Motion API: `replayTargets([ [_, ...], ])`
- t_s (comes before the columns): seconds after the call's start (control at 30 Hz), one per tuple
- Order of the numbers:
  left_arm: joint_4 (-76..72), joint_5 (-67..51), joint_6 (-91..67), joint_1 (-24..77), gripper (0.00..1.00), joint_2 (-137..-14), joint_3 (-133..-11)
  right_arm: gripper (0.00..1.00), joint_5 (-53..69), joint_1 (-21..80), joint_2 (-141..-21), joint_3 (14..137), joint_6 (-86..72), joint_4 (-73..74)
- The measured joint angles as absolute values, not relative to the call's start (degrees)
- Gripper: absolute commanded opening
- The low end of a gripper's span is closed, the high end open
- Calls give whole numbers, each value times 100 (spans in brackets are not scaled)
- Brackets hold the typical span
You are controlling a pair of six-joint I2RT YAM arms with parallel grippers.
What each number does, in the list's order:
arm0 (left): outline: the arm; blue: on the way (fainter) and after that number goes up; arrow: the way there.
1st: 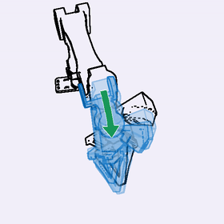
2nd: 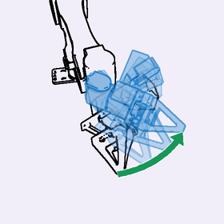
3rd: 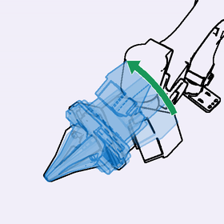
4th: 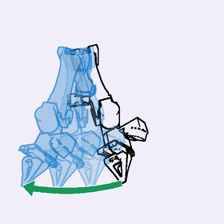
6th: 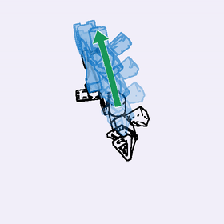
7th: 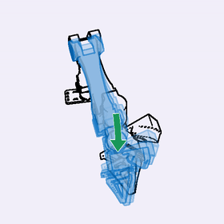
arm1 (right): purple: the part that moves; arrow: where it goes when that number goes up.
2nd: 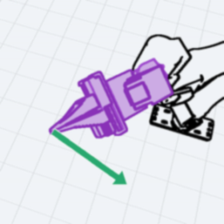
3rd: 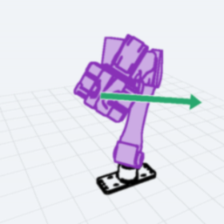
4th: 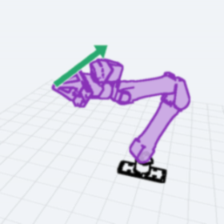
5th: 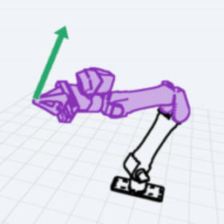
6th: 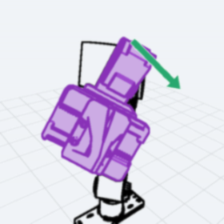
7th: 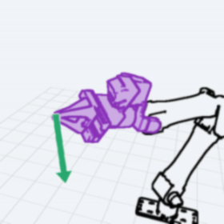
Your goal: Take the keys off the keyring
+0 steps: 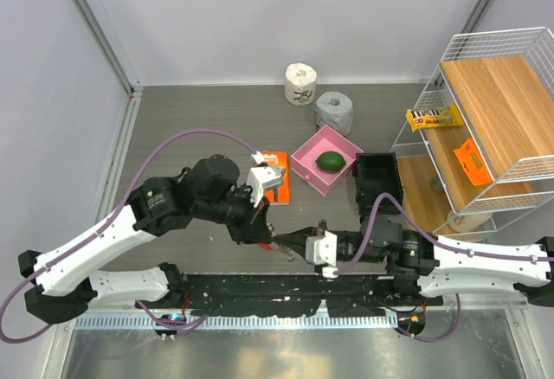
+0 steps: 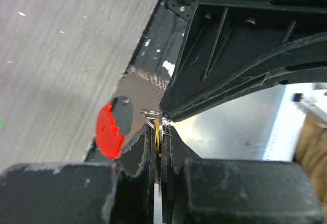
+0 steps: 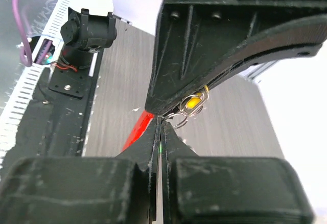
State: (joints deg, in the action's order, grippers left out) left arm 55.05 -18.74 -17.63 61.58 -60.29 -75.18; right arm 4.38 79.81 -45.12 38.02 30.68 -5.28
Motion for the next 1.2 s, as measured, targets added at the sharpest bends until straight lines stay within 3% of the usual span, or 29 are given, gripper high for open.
replayTargets([
  [0.33,5015,-3354,-2698,5380,0,-6062,-7054,5,685,8062,-3649,3044,4884,-836],
  [0.43,4915,-3527,-2788,5371,0,-6108,-7043,25,722,8095,-3603,2956,5194,-886],
  [0.6,4762,-3505,-2644,5341,0,-6020,-7041,39,768,8112,-3599,2956,5059,-878],
  [0.87,4696,-3450,-2222,5334,0,-5631,-7041,49,327,8119,-3719,3269,3476,-810],
  [1.2,4698,-3459,-1977,5334,0,-5507,-6965,41,-473,8117,-4025,3669,2209,-1081],
])
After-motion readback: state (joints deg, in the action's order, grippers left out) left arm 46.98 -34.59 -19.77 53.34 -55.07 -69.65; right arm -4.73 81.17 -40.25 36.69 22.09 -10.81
